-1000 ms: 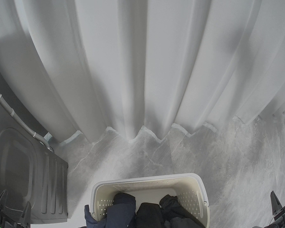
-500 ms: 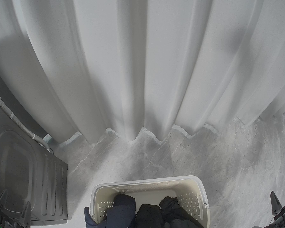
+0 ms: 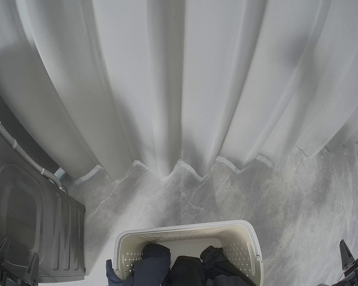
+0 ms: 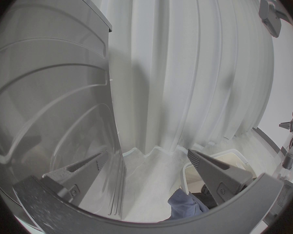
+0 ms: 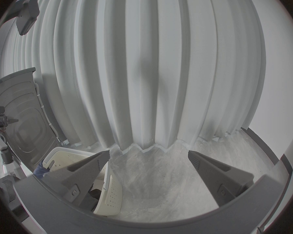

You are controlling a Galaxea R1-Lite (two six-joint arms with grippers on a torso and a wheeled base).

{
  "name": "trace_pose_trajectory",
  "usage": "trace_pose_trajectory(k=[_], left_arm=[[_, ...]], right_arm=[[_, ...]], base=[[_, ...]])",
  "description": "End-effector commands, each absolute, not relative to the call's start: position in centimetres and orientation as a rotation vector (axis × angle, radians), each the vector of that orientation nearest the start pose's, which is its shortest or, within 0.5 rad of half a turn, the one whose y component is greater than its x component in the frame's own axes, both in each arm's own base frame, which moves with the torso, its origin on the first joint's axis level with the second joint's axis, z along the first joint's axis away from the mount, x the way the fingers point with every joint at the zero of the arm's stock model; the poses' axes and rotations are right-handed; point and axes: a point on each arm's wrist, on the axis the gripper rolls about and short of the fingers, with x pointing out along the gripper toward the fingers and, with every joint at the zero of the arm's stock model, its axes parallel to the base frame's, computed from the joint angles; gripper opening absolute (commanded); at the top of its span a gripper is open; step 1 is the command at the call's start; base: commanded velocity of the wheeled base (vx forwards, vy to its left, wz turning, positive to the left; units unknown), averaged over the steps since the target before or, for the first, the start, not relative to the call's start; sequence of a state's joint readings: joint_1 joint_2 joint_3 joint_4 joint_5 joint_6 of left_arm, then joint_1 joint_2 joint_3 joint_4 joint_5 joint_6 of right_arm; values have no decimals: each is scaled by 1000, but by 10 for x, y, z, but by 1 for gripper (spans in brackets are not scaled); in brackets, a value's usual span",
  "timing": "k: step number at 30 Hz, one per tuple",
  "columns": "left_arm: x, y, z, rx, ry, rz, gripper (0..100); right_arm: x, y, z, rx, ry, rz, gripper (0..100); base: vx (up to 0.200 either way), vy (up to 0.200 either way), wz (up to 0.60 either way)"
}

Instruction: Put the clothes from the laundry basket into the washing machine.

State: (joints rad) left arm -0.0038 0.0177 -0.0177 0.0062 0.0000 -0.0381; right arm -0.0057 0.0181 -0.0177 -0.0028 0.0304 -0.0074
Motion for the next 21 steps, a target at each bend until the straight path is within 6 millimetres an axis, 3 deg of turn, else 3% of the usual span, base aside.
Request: trace_pose_trajectory(k=[1, 7, 21], left_arm=[[-23, 0, 76, -38, 8, -4, 100], [-23, 0, 76, -35, 8, -4, 100], [-23, 0, 76, -35, 8, -4, 100]], right_arm=[[-22, 1, 76, -8, 6, 25, 100], [-22, 1, 76, -8, 6, 26, 100], [-22, 1, 76, -8, 4, 28, 100]], base=[[0, 0, 0], [0, 0, 0], [-200, 0, 0]])
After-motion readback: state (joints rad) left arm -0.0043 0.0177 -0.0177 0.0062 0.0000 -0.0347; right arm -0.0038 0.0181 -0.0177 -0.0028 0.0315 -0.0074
